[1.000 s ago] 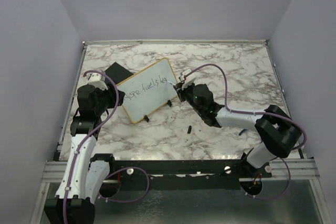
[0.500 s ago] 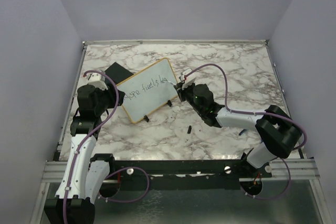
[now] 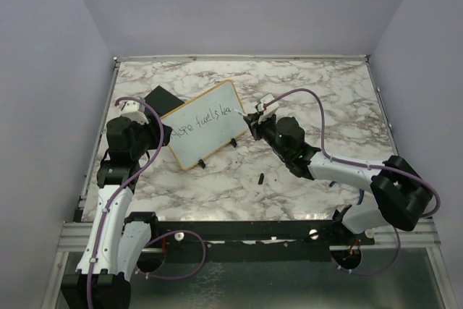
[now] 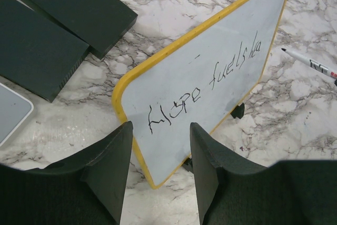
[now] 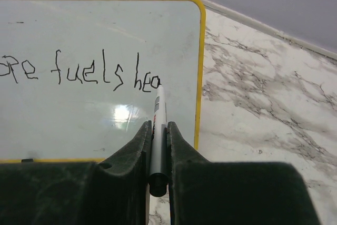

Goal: Write a sentence on the whiteboard

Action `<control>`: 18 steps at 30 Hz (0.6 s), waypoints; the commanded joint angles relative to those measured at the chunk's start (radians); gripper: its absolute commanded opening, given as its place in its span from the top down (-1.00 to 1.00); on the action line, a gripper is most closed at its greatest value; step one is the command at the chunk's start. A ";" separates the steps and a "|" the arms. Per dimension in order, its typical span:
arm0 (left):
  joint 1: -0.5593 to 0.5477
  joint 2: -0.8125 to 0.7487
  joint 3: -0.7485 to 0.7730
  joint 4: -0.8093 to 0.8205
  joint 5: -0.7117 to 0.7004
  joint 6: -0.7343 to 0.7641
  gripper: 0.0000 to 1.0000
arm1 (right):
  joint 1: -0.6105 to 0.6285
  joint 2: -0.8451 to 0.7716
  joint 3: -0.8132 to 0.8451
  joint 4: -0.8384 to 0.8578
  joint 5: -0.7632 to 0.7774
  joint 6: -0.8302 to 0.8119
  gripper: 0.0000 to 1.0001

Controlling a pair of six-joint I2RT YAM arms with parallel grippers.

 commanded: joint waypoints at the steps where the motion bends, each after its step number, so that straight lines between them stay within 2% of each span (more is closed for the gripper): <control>1: -0.007 -0.014 -0.008 0.018 0.015 0.000 0.01 | -0.001 -0.071 -0.020 -0.048 -0.025 0.025 0.99; 18: -0.007 -0.016 -0.009 0.016 0.001 -0.002 0.01 | -0.026 -0.006 0.032 -0.024 -0.030 0.007 0.99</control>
